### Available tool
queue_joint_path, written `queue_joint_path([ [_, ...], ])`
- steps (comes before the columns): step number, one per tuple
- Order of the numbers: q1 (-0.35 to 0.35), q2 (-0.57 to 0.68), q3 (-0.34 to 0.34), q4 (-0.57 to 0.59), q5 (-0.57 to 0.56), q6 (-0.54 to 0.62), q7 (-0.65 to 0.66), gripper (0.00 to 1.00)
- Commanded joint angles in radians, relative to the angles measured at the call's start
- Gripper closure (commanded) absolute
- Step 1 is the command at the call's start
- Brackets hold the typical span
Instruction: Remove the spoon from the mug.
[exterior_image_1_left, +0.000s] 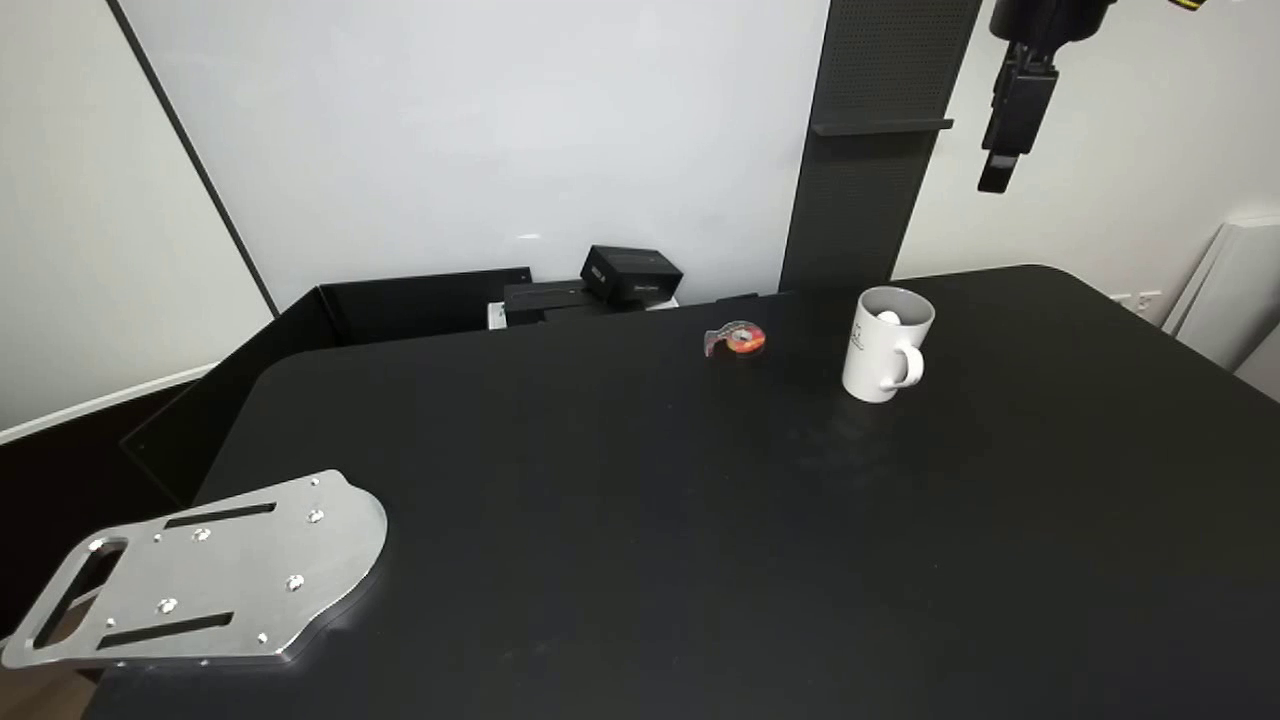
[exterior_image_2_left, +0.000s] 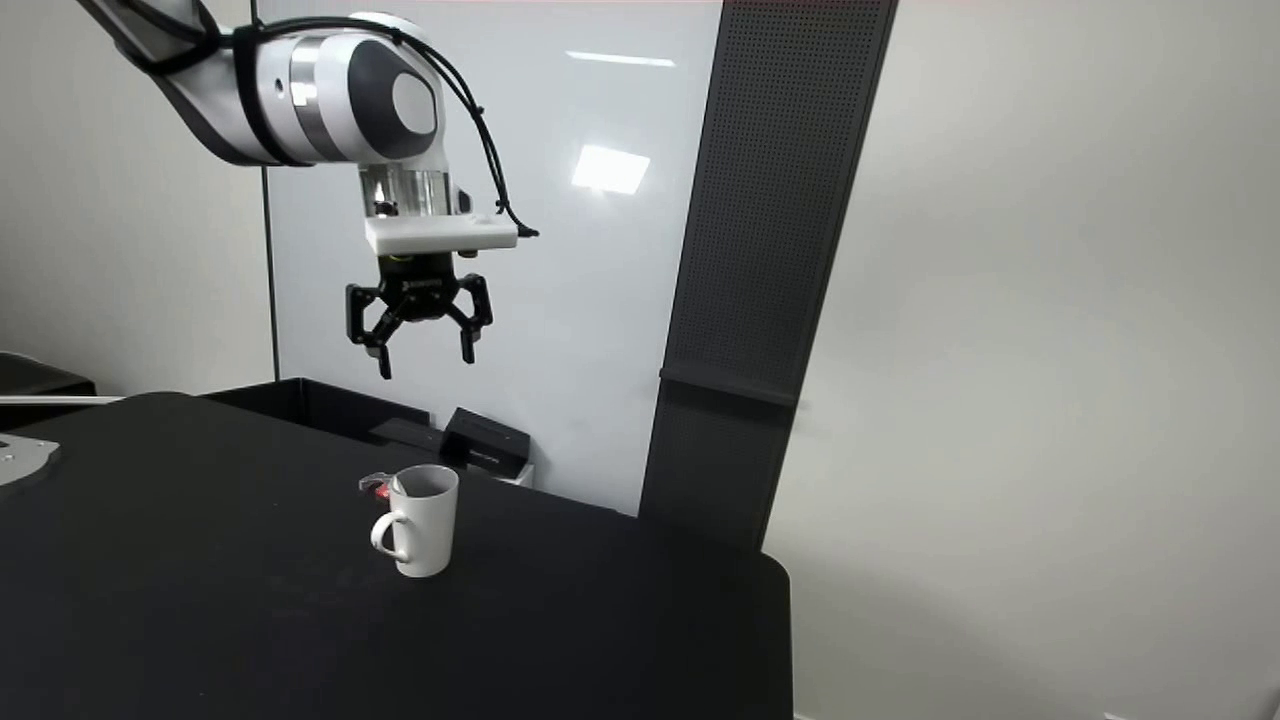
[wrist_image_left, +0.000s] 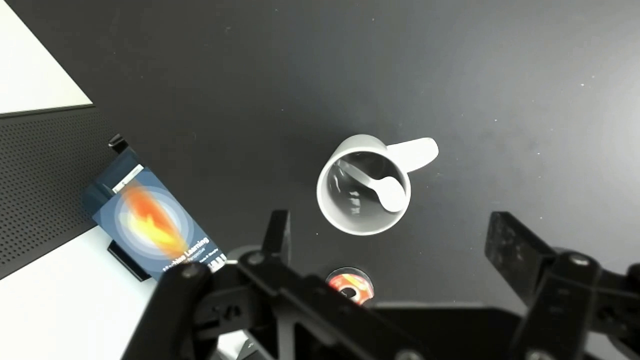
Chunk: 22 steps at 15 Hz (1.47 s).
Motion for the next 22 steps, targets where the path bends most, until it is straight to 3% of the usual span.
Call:
queue_joint_path([
  [1,0.006,0.024,0.003,0.005,-0.029,0.018,-0.023,0.00],
  [22,0.021,0.073,0.010,0.006,-0.037,0.017,-0.021,0.00],
])
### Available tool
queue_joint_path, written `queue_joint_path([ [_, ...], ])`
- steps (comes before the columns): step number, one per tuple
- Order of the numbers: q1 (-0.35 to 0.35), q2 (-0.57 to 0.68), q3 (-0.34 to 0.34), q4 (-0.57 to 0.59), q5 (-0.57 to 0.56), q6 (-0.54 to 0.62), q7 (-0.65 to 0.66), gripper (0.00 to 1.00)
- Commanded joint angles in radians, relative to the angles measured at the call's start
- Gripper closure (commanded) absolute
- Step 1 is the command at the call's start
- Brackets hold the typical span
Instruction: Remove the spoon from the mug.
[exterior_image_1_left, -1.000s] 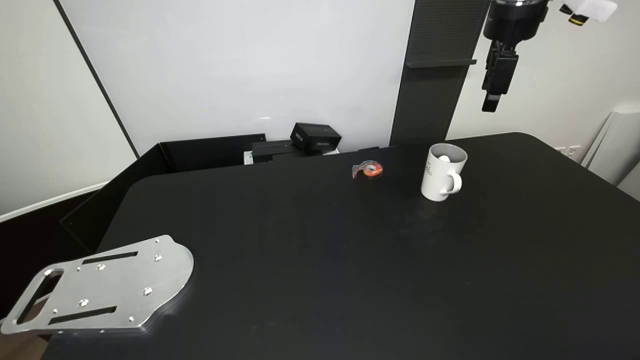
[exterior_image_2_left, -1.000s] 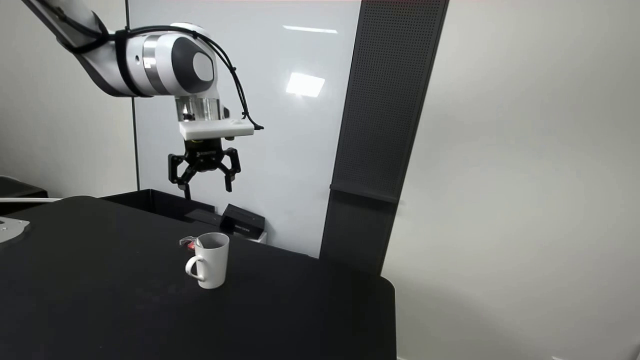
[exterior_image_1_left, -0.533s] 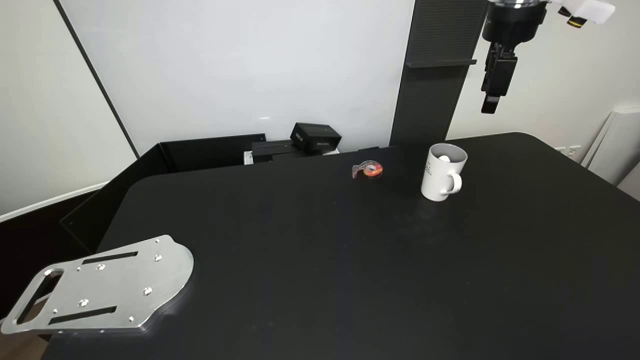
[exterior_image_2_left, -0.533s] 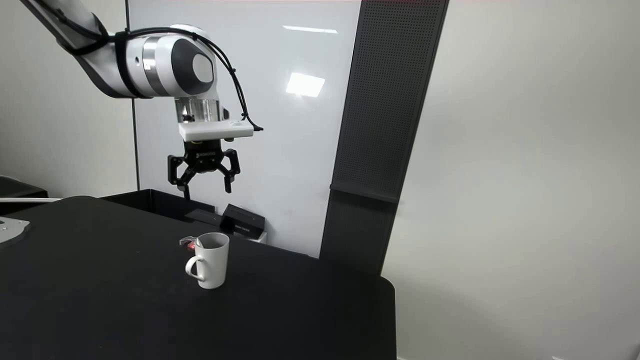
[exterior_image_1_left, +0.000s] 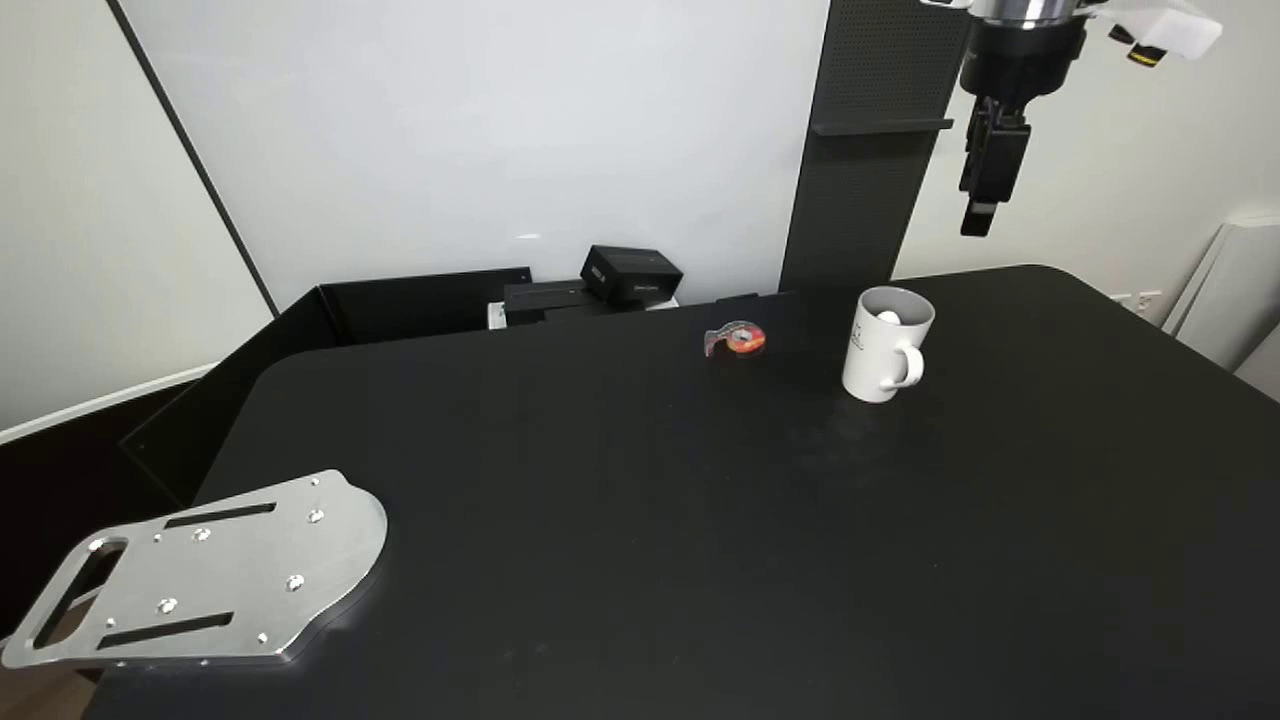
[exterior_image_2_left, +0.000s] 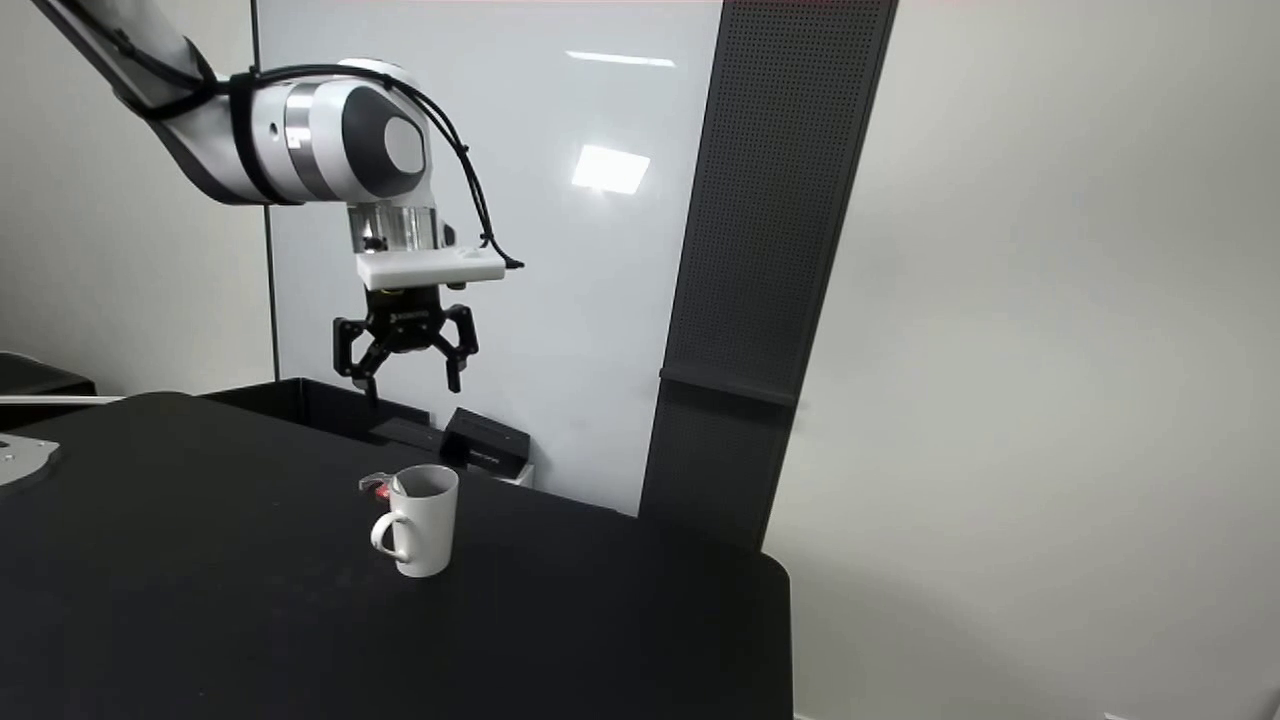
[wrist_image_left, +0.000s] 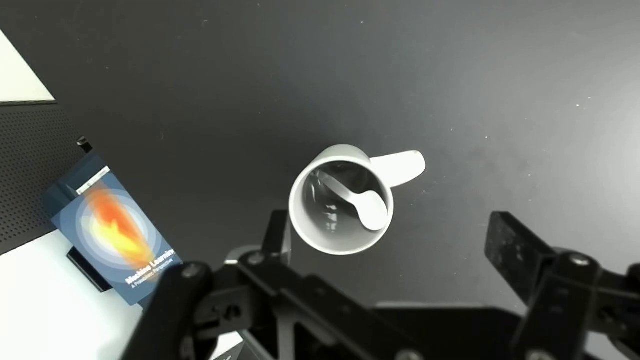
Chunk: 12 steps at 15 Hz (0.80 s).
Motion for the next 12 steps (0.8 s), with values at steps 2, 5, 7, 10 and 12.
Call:
queue_joint_path([
  [2,0.002,0.029,0.012,0.007,-0.006,0.021,0.001,0.00],
  [5,0.004,0.052,0.018,0.007,-0.006,0.050,0.004,0.00],
  [7,0.002,0.070,0.024,0.011,0.001,0.073,0.003,0.00],
  [10,0.002,0.095,0.028,0.017,0.003,0.105,0.006,0.00],
  [12,0.004,0.111,0.028,0.019,0.001,0.119,0.010,0.00],
])
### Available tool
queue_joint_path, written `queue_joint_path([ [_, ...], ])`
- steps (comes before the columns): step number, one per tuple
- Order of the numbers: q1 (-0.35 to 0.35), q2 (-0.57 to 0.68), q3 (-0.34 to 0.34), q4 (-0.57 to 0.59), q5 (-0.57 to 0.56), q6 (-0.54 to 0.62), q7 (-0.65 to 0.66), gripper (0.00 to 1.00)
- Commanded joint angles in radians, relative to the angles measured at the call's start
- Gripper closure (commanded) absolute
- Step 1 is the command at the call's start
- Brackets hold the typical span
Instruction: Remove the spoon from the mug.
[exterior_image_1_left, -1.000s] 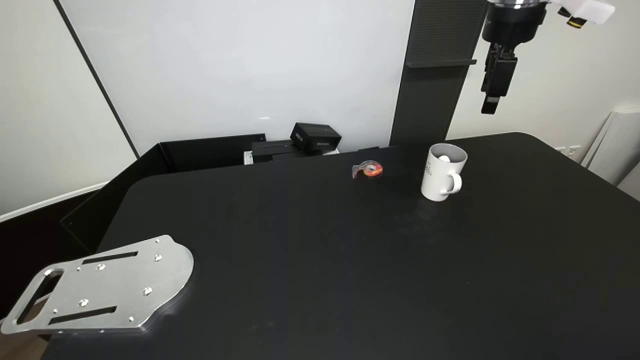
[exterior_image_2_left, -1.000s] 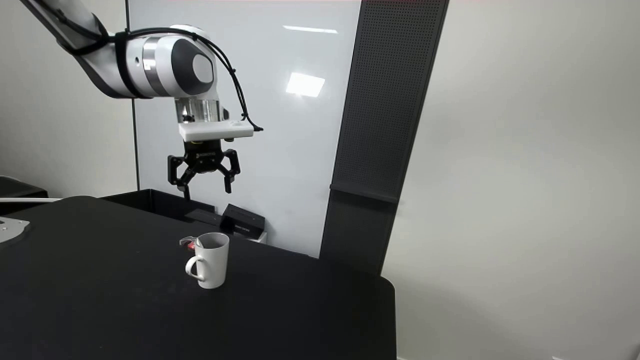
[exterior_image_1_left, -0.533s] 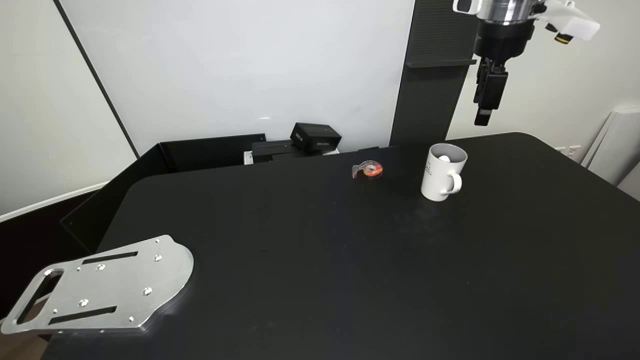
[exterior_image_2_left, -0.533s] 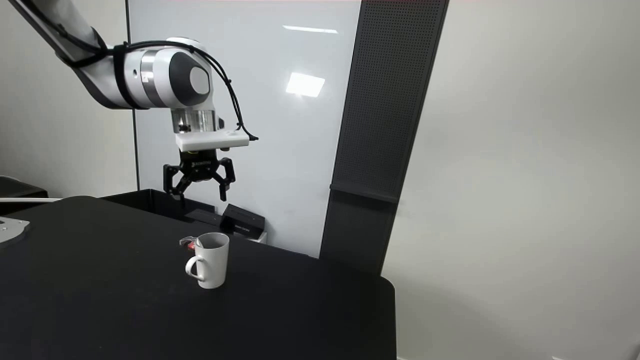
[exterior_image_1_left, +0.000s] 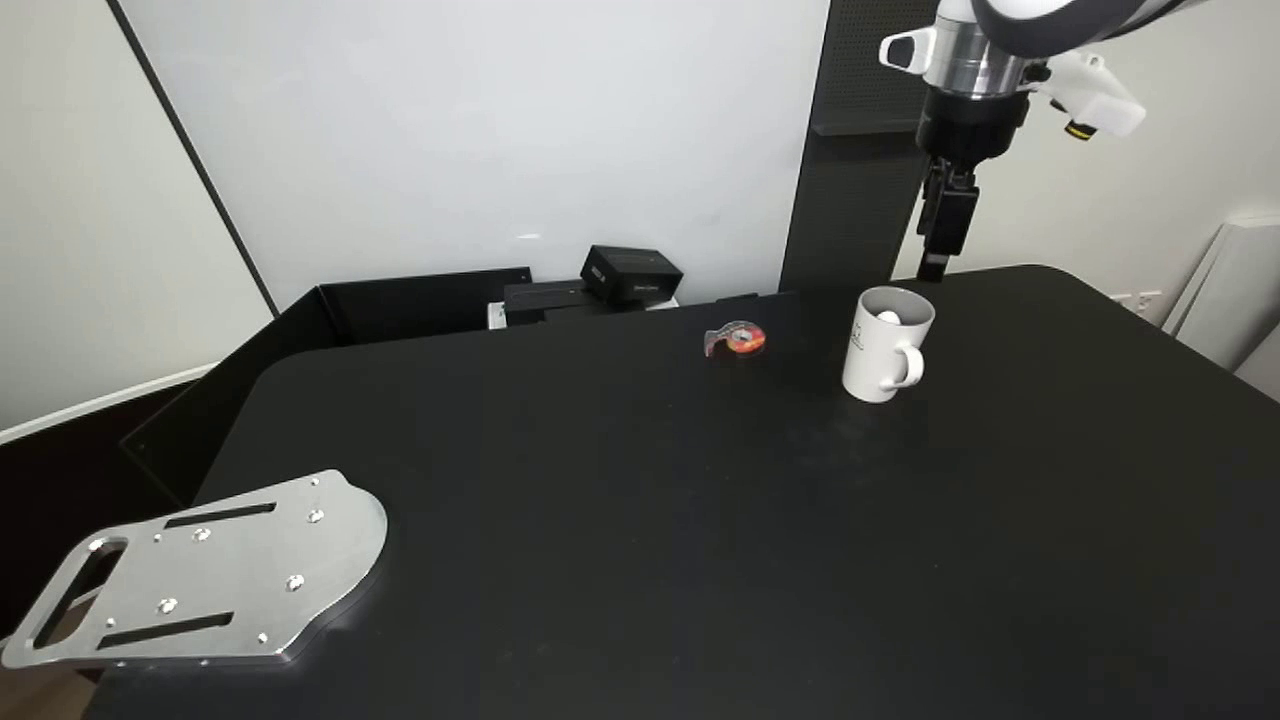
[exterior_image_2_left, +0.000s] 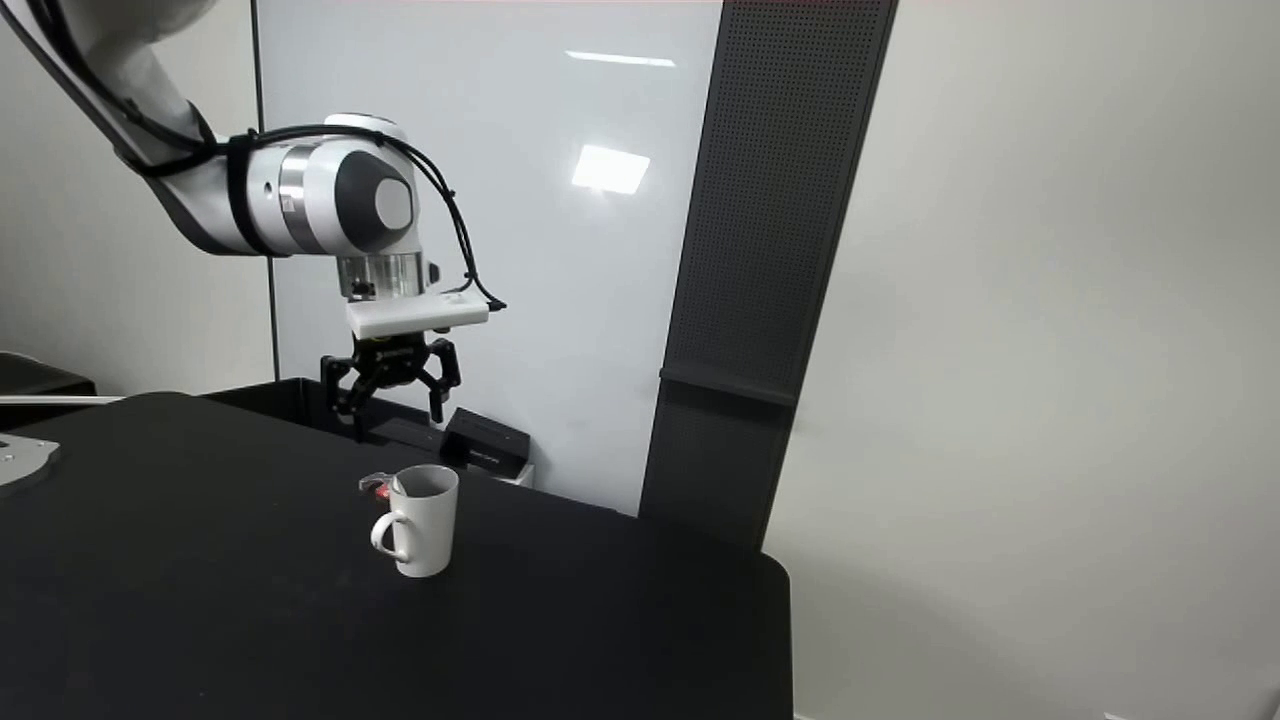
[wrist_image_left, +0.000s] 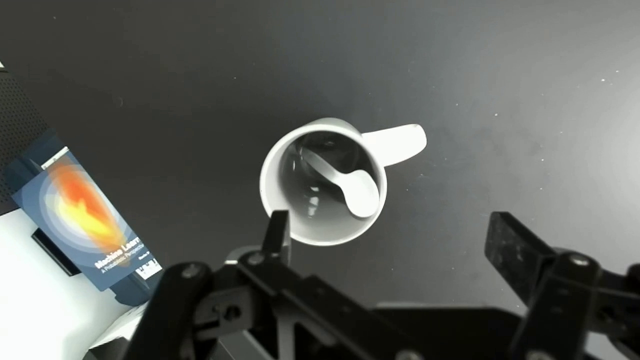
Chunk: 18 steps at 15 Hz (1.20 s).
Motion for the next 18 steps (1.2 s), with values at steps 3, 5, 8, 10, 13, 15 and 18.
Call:
queue_joint_path([
  [3,0.001,0.041,0.006,0.020,-0.003,0.032,0.013,0.00],
  [5,0.001,0.050,0.007,0.020,-0.003,0.040,0.012,0.00],
  [8,0.000,0.065,0.009,0.023,-0.003,0.047,0.010,0.00],
  [10,0.001,0.071,0.010,0.024,-0.003,0.046,0.011,0.00],
  [13,0.000,0.081,0.011,0.023,-0.004,0.048,0.011,0.00],
  [15,0.000,0.088,0.011,0.024,-0.004,0.047,0.011,0.00],
  [18,-0.001,0.096,0.010,0.024,-0.005,0.047,0.010,0.00],
])
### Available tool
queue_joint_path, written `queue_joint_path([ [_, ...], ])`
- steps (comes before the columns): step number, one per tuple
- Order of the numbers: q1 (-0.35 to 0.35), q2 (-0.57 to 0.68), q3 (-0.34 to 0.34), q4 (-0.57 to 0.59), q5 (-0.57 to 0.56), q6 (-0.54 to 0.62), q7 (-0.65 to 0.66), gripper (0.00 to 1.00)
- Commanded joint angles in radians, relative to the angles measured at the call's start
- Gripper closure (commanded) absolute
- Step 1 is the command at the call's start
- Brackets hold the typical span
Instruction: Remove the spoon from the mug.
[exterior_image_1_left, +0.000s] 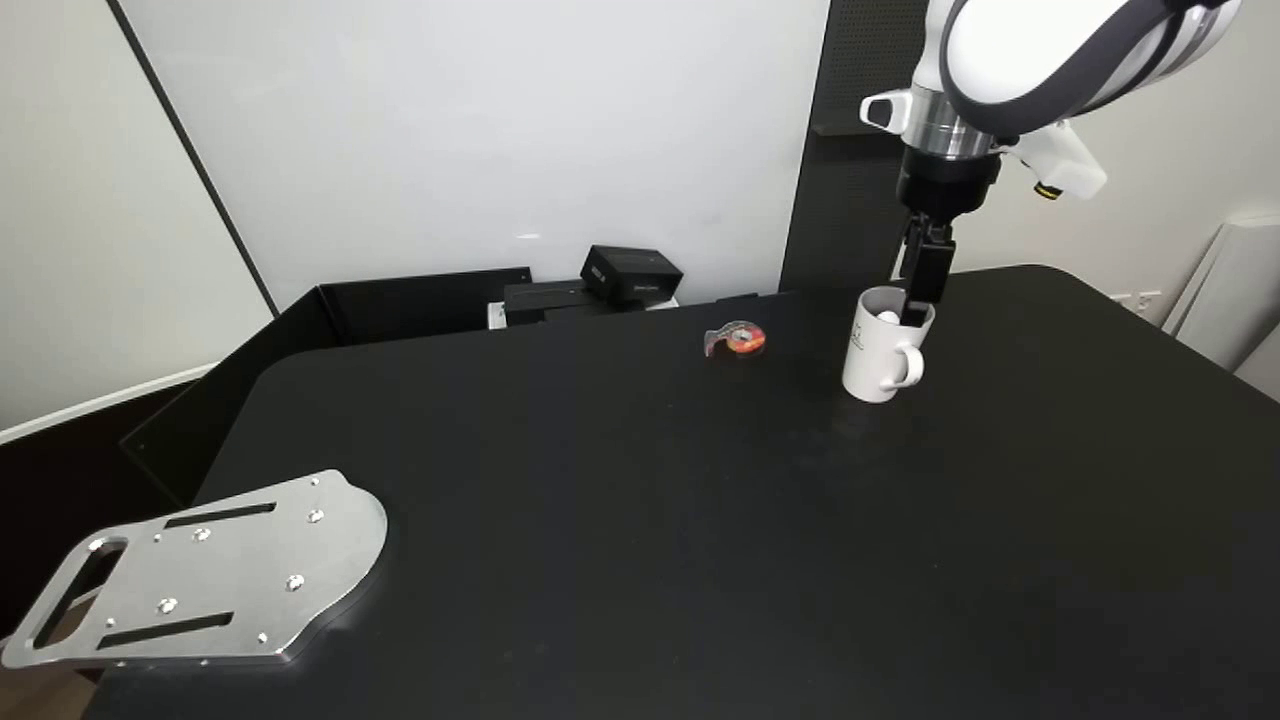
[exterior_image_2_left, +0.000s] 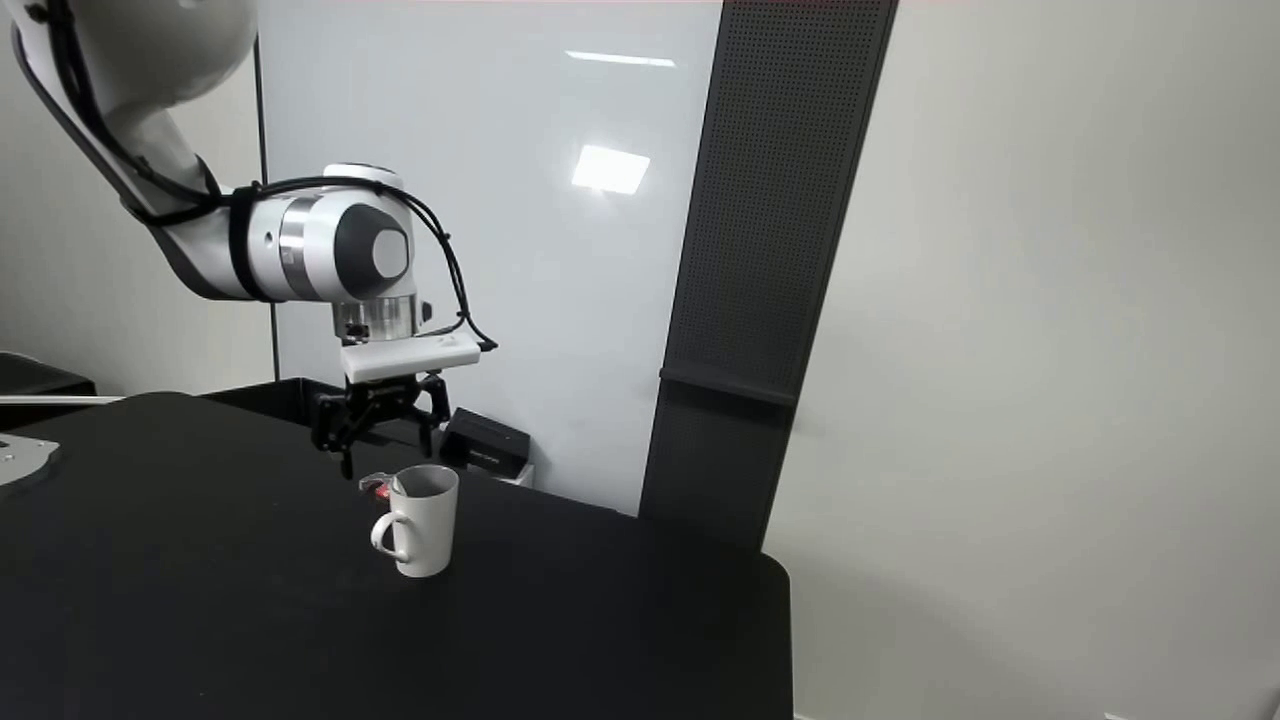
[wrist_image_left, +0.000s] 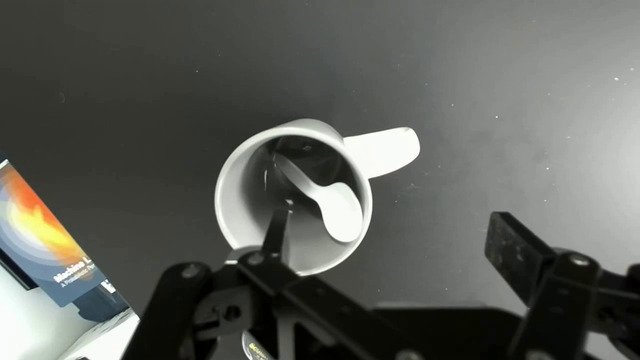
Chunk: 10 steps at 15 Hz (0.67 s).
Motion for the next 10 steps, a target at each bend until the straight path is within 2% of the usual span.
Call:
queue_joint_path([
  [1,-0.002,0.022,0.001,0.023,-0.005,-0.001,0.010,0.00],
  [10,0.000,0.053,0.000,0.033,-0.008,-0.005,0.012,0.00],
])
